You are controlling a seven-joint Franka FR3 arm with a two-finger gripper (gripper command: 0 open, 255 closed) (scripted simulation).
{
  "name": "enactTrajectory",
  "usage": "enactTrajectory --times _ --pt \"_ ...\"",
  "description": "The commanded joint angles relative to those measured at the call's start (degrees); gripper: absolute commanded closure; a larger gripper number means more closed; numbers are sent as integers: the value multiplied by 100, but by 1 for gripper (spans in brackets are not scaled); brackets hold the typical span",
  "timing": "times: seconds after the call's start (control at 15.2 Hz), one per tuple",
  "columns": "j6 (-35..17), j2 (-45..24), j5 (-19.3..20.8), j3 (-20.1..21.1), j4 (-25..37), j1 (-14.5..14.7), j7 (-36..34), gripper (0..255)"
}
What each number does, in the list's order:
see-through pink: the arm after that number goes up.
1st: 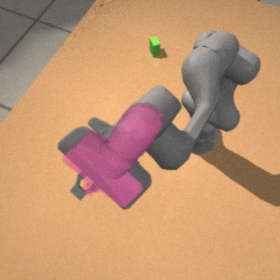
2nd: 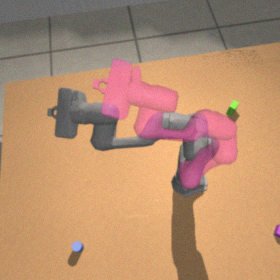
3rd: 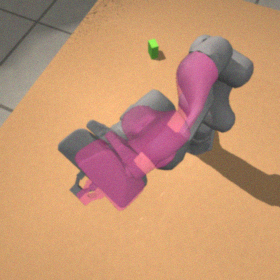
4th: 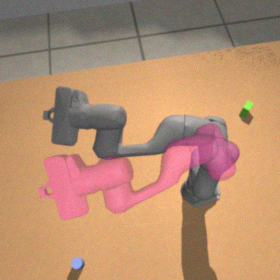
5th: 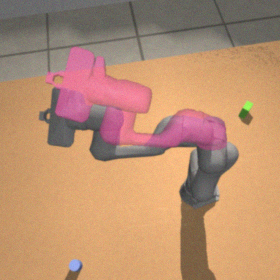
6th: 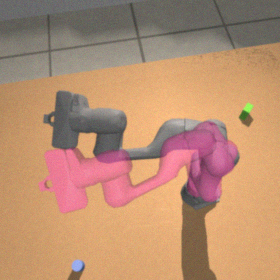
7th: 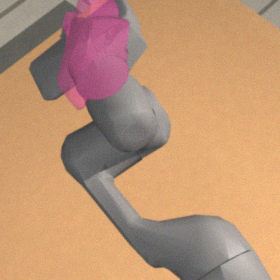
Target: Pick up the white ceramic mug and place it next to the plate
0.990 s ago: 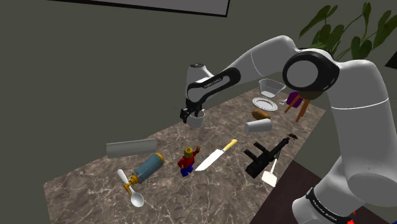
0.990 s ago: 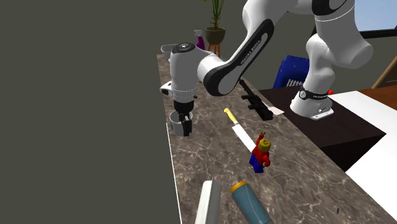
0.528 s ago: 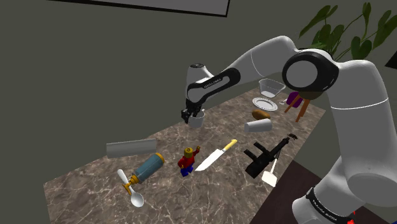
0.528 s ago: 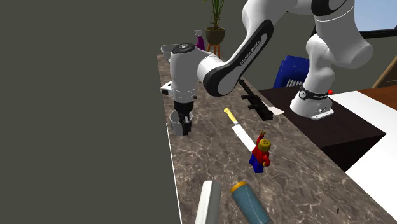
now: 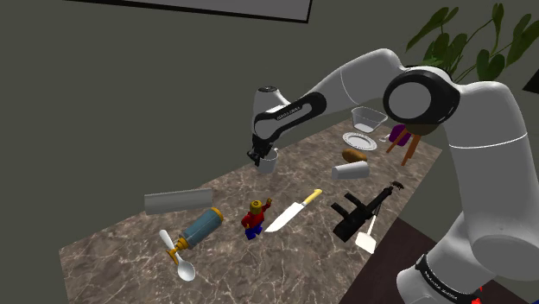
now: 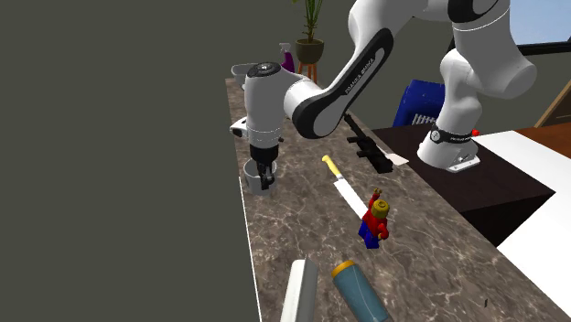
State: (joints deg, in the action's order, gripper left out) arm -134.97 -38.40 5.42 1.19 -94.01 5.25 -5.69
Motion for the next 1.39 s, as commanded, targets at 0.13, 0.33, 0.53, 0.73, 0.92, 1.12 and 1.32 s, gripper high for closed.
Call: enactTrajectory --times 0.13,0.33,0.53,0.73,0.92,1.12,1.32 --pt "99 100 -7 5 1 -3 9 255" --pt "255 244 -18 13 12 -7 23 255" --pt "416 381 -29 20 36 -10 37 255" --pt "583 509 -39 26 76 -13 51 255" --pt "752 632 -50 32 123 -15 65 255" --pt "928 744 -61 38 187 -17 79 255" --pt "1108 849 -71 42 262 -19 93 255"
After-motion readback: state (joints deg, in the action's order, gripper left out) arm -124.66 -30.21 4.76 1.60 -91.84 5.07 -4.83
